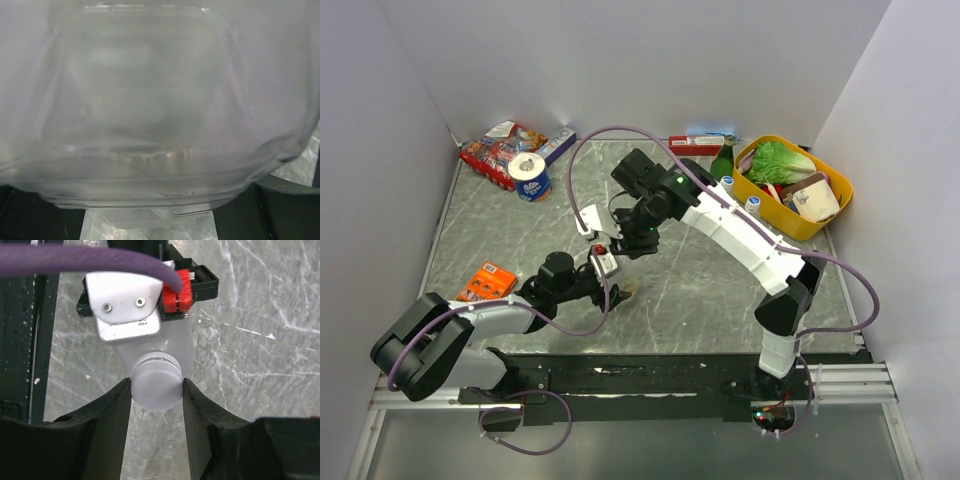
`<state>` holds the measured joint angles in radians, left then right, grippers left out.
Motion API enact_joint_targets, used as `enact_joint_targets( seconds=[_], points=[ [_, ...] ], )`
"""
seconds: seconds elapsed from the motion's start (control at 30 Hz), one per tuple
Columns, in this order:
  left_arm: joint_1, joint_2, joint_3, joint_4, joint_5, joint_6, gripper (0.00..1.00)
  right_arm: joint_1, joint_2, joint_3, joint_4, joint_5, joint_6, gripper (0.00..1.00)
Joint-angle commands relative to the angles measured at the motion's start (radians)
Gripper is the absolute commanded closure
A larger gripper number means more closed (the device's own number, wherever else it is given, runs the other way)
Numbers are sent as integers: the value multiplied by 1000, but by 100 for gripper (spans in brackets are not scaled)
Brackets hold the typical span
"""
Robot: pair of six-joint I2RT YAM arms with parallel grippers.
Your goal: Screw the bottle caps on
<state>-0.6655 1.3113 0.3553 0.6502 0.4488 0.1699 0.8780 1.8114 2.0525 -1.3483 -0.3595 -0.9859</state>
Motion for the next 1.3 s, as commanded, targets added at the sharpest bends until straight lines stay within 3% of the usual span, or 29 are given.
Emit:
enact_joint_targets(
  seconds=[0.0,0.4,0.57,0.67,0.7,0.77,0.8,1.13,1.27],
  points=[
    [-3,-32,37,155,-16,-7,99,4,54,57,-221,-10,101,68],
    [-3,-24,30,170,-32,-9,99,7,46,47,-221,30,131,57],
    [-5,-26,25,141,-19,-9,99,4,31,72,-215,66,139,45],
    [-3,-24,30,123,-12,-3,99,3,9,71,-201,80,144,36],
    [-5,-24,34,120,-10,0,99,1,2,71,-193,82,144,19],
    [-5,-18,37,114,-7,5,99,1,-7,63,-184,88,150,3],
    [-5,-17,45,109,-7,8,99,-1,-15,61,-175,91,156,1],
    [-2,-10,79,52,25,23,99,-37,-92,29,-175,32,139,1],
    [3,-24,83,2,59,36,99,-112,-223,-130,-138,-67,110,0]
  ],
)
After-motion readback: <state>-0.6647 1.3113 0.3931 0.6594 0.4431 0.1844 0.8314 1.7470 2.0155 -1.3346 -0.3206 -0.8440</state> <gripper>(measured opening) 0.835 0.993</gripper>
